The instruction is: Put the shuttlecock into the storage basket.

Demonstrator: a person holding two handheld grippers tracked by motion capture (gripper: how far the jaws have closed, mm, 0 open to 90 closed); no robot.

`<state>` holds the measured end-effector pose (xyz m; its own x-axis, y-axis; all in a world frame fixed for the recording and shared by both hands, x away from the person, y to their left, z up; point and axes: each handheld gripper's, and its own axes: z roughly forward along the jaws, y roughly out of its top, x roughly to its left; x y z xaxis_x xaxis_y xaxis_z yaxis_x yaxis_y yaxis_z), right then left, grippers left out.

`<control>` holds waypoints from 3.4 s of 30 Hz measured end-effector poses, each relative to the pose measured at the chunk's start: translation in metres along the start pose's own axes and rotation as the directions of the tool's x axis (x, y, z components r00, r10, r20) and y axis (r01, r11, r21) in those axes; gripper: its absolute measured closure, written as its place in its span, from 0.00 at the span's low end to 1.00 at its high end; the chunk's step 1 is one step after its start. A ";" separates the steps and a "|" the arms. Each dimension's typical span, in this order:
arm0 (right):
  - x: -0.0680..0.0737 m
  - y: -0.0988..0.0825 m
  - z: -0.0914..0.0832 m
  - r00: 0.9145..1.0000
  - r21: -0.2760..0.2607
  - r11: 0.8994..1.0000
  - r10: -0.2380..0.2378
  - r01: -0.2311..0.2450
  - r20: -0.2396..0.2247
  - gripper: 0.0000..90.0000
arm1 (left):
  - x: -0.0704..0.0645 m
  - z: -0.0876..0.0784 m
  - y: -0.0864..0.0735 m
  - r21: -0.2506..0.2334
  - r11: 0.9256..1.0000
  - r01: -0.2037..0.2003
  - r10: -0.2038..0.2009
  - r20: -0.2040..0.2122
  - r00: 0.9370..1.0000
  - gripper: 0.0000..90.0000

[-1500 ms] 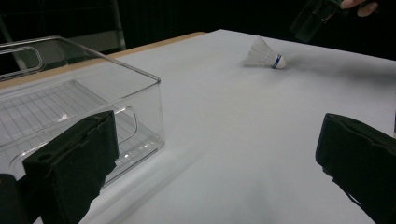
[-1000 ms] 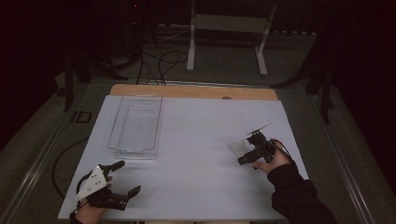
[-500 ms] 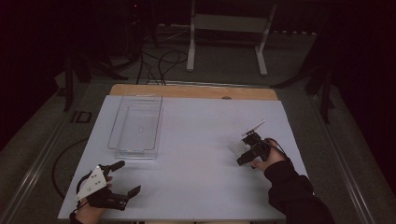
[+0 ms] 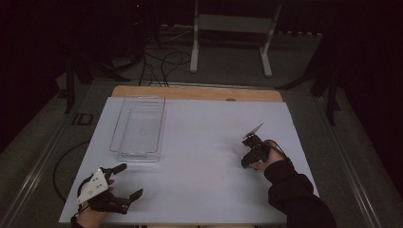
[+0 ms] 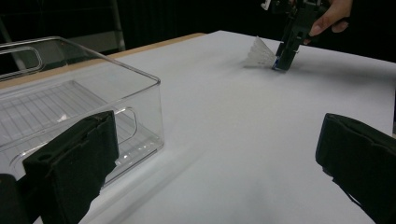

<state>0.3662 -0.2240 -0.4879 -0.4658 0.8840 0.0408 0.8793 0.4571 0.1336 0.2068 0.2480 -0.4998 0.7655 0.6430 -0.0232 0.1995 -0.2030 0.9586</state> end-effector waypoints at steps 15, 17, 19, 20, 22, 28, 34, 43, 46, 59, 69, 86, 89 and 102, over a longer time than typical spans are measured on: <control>0.003 0.002 0.002 1.000 0.043 0.999 -0.023 0.023 -0.005 0.73 | 0.000 0.000 0.000 0.007 1.000 -0.001 0.001 0.001 1.000 0.00; 0.004 0.002 0.002 0.999 0.048 0.998 -0.035 0.035 -0.007 0.73 | 0.000 0.000 0.000 0.007 1.000 0.000 0.000 0.002 1.000 0.00; 0.004 0.002 0.001 0.999 0.056 0.997 -0.046 0.046 -0.007 0.73 | 0.000 0.000 0.000 0.006 1.000 0.001 -0.001 0.001 1.000 0.00; 0.004 0.001 0.001 0.998 0.061 0.996 -0.067 0.068 -0.007 0.73 | 0.000 0.000 0.000 0.006 1.000 0.001 -0.001 0.002 1.000 0.00; 0.005 0.000 0.001 0.994 0.075 0.992 -0.105 0.106 -0.013 0.73 | 0.000 0.000 0.000 0.006 1.000 0.002 -0.002 0.002 1.000 0.00; 0.002 -0.003 -0.003 0.989 0.079 0.987 -0.137 0.141 -0.046 0.73 | 0.000 0.000 0.000 0.006 1.000 0.002 -0.002 0.001 1.000 0.00; 0.001 -0.009 -0.007 0.978 0.068 0.977 -0.195 0.201 -0.078 0.73 | 0.000 0.001 0.000 0.007 1.000 0.001 -0.001 0.002 1.000 0.00; 0.013 -0.016 -0.015 0.935 0.039 0.936 -0.345 0.349 -0.087 0.73 | 0.000 0.001 0.000 0.009 1.000 0.002 -0.002 0.003 1.000 0.00; 0.015 -0.016 -0.015 0.919 0.042 0.921 -0.381 0.386 -0.099 0.73 | 0.000 0.001 0.000 0.010 1.000 0.004 -0.004 0.004 1.000 0.00; 0.023 -0.021 -0.012 0.843 0.068 0.846 -0.516 0.529 -0.151 0.73 | 0.000 0.002 0.000 0.014 1.000 0.005 -0.005 0.004 1.000 0.00; 0.032 -0.025 -0.015 0.779 0.027 0.790 -0.597 0.612 -0.193 0.73 | -0.001 0.002 0.001 0.020 1.000 0.004 -0.004 0.008 1.000 0.00; 0.042 -0.033 -0.026 0.613 -0.002 0.624 -0.768 0.781 -0.187 0.73 | -0.005 0.006 0.014 0.116 0.993 0.026 -0.028 0.017 0.999 0.00; 0.044 -0.034 -0.027 0.602 -0.003 0.614 -0.775 0.789 -0.192 0.73 | -0.004 0.009 0.015 0.158 0.987 0.041 -0.045 0.022 0.999 0.00; 0.047 -0.035 -0.036 0.560 -0.028 0.574 -0.807 0.818 -0.187 0.73 | 0.003 0.005 0.050 0.240 0.970 0.028 -0.036 0.030 0.999 0.00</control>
<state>0.3101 -0.2020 -0.4551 -0.9892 0.1073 0.1000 0.1206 0.9830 0.1383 0.2226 0.2359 -0.4532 0.7758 0.6276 -0.0659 0.3617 -0.3566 0.8614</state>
